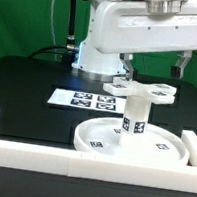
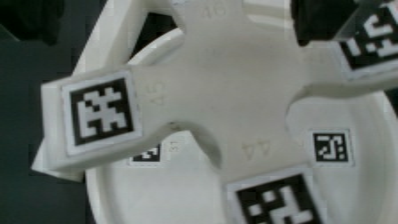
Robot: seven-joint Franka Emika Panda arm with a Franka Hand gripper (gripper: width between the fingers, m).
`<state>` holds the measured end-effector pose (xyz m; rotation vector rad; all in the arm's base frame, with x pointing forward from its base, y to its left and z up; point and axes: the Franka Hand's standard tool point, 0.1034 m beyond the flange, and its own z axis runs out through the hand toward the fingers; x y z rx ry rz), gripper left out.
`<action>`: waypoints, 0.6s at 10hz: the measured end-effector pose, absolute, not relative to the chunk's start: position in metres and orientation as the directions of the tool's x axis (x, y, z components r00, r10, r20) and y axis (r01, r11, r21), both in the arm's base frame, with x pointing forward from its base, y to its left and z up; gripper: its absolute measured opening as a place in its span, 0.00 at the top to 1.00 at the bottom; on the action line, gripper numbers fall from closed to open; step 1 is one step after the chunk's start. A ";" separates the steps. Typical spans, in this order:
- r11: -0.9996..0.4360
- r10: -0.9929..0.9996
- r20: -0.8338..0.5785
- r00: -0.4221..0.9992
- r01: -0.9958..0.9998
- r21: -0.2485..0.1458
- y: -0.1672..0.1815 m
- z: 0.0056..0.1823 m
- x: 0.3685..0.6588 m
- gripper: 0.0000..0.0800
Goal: Assemble round table
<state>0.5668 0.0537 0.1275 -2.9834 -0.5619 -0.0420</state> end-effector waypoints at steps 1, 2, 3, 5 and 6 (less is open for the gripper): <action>-0.870 0.486 0.046 0.872 0.489 -0.066 0.053 0.127 0.567 0.19; -0.810 0.584 0.049 0.810 0.586 -0.038 0.054 0.128 0.569 0.19; -0.751 0.657 0.052 0.752 0.659 -0.033 0.052 0.128 0.569 0.19; -0.656 0.753 0.055 0.656 0.754 -0.024 0.049 0.128 0.569 0.19; -0.611 0.789 0.056 0.611 0.791 -0.021 0.049 0.128 0.569 0.19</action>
Offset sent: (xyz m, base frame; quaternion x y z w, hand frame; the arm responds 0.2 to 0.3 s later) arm 0.0000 0.0000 0.0000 0.0000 0.0000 -0.1296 0.9916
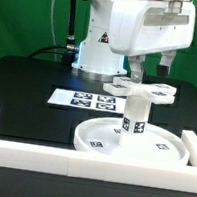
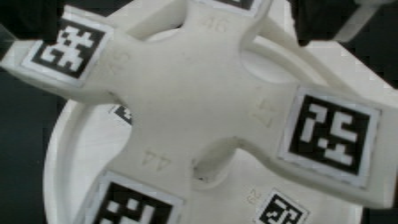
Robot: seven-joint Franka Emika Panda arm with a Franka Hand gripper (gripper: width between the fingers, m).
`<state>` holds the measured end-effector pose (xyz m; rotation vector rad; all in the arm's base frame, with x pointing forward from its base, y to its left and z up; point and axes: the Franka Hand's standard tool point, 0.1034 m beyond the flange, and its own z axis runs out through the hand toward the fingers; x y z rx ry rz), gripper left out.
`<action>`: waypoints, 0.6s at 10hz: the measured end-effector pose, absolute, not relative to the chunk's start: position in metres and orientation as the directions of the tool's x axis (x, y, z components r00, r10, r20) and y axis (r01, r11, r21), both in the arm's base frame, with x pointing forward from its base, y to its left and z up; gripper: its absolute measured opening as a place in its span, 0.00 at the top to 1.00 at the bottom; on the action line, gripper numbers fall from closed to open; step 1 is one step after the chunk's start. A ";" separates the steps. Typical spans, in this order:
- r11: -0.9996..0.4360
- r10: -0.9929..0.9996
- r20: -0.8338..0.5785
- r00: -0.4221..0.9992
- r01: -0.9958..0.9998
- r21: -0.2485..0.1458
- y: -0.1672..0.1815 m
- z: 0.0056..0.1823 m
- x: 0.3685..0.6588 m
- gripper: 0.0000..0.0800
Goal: Assemble round table
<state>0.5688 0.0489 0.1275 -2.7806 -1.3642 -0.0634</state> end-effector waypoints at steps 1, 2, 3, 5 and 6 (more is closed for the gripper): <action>-0.556 0.830 0.057 0.555 0.831 -0.006 0.049 0.127 0.570 0.19; -0.474 0.879 0.056 0.473 0.881 0.006 0.047 0.127 0.570 0.19; -0.409 0.912 0.053 0.407 0.913 0.011 0.047 0.127 0.570 0.19; -0.253 0.967 0.041 0.252 0.967 0.019 0.045 0.124 0.569 0.19; -0.161 0.987 0.030 0.160 0.987 0.021 0.043 0.122 0.569 0.19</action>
Offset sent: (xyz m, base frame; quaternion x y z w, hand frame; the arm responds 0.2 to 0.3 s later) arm -0.0033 0.0041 -0.0053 0.0035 0.0018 -0.2942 0.9558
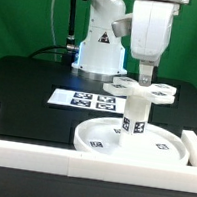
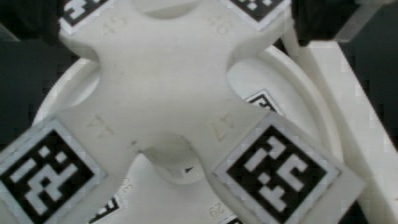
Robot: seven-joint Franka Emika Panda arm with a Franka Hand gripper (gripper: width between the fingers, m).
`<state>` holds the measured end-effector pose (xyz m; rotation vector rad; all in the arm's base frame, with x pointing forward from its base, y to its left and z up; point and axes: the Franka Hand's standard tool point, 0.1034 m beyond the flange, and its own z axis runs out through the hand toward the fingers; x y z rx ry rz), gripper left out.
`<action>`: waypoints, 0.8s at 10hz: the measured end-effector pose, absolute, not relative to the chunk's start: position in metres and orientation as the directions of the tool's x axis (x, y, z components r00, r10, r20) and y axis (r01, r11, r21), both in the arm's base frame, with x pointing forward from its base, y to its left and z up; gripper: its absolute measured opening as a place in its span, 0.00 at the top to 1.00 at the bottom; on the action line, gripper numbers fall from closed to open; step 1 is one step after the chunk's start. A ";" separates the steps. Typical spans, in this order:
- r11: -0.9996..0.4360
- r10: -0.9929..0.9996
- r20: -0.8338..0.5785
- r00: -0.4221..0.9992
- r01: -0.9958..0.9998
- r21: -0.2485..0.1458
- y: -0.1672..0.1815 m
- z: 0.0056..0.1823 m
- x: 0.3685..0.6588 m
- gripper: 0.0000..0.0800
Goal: Assemble round table
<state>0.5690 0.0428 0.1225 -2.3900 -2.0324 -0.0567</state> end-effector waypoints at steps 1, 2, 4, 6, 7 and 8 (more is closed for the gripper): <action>-0.164 0.986 0.028 0.164 0.986 0.018 0.042 0.122 0.569 0.19; -0.171 0.985 0.028 0.171 0.985 0.017 0.041 0.121 0.569 0.19; -0.198 0.980 0.028 0.197 0.980 0.015 0.041 0.120 0.568 0.19; -0.228 0.973 0.026 0.227 0.974 0.006 0.039 0.116 0.568 0.19; -0.230 0.973 0.024 0.230 0.973 0.000 0.038 0.112 0.567 0.19; -0.231 0.973 0.024 0.231 0.973 -0.003 0.037 0.110 0.566 0.19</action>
Offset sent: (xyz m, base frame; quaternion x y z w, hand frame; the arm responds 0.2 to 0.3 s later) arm -0.0014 0.0045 -0.0020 0.0043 0.0131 0.0445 0.9989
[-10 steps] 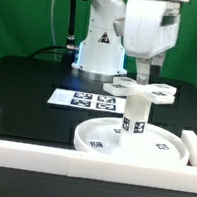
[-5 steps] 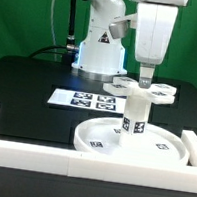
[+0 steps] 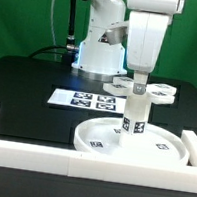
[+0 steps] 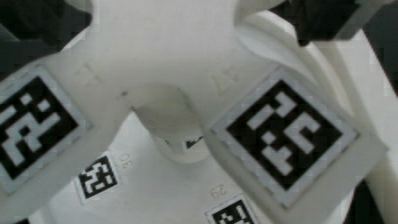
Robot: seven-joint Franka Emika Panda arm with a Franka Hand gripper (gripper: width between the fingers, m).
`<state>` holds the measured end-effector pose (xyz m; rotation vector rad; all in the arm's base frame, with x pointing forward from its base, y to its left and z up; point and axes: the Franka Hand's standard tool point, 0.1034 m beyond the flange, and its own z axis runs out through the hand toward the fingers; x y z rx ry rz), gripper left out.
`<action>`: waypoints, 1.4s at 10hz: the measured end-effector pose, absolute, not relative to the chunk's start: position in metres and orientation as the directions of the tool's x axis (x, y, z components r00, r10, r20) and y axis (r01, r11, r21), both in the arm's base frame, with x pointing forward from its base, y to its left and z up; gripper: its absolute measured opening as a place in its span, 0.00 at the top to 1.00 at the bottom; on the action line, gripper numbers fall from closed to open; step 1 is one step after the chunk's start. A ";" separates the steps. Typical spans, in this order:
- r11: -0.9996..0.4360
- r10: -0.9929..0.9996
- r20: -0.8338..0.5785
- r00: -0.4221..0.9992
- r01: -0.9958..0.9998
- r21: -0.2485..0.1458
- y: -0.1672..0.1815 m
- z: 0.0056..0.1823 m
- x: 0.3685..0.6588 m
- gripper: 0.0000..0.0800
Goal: Assemble round table
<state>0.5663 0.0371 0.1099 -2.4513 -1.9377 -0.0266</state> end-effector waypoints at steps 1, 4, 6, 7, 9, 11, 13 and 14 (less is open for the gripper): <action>-0.235 0.972 0.023 0.235 0.972 -0.004 0.037 0.109 0.566 0.19; -0.242 0.970 0.022 0.242 0.970 -0.011 0.038 0.105 0.565 0.19; -0.244 0.969 0.021 0.245 0.970 -0.013 0.037 0.104 0.564 0.19; -0.244 0.969 0.021 0.245 0.970 -0.014 0.037 0.103 0.564 0.19; -0.244 0.969 0.021 0.245 0.970 -0.013 0.036 0.103 0.563 0.45; -0.245 0.969 0.021 0.245 0.970 -0.014 0.036 0.103 0.563 0.45; -0.278 0.960 0.021 0.278 0.961 -0.015 0.036 0.103 0.563 0.45; -0.331 0.943 0.021 0.331 0.944 -0.016 0.037 0.103 0.563 0.45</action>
Offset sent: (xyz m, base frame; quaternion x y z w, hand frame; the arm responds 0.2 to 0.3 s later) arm 0.0024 0.0058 -0.0052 -0.0028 0.0082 -0.0020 1.0000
